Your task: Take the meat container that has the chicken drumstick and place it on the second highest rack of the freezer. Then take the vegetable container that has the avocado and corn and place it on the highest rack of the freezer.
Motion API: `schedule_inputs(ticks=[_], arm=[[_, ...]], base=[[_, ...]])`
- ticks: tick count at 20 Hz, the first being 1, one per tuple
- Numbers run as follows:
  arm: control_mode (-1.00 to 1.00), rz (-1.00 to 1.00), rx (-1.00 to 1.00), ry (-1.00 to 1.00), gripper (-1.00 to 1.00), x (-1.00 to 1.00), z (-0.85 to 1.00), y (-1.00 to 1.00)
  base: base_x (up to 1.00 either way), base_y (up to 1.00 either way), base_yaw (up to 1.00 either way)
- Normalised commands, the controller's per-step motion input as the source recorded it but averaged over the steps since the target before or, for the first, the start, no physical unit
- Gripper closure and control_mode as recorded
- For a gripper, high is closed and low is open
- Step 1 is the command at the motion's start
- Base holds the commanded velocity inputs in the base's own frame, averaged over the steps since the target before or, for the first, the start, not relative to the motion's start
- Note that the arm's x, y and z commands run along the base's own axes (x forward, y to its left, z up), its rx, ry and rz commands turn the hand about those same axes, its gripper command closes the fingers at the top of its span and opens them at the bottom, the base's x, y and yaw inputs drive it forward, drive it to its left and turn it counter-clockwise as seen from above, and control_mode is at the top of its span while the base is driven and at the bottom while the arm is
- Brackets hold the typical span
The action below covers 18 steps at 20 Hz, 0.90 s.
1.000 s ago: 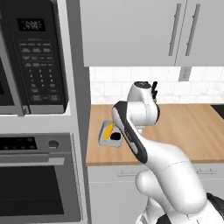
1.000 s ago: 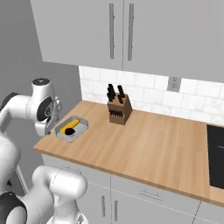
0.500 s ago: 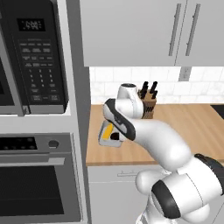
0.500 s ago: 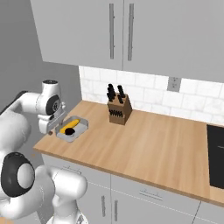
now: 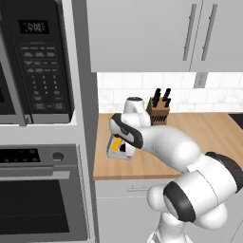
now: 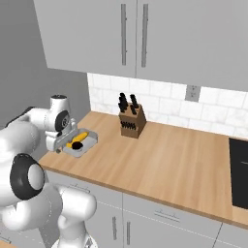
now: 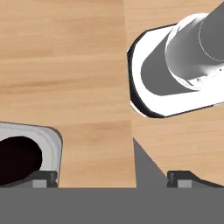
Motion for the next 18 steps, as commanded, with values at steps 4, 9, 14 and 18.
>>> schedule_inputs(ticks=[4, 9, 14, 18], arm=[[-1.0, 0.02, -0.01, -0.02, -1.0, 0.32, -0.23, 0.07], [-1.0, 0.03, -0.05, -0.08, -1.0, 0.22, -0.2, 0.22], [-1.0, 0.03, -0.05, -0.06, -1.0, 0.28, -0.14, 0.26], [-1.0, 0.0, -0.02, 0.0, -1.0, 0.45, -0.34, 0.0]], base=[[0.0, 0.0, 0.0], [0.0, 0.0, 0.0], [0.0, 0.0, 0.0], [0.0, 0.0, 0.0]])
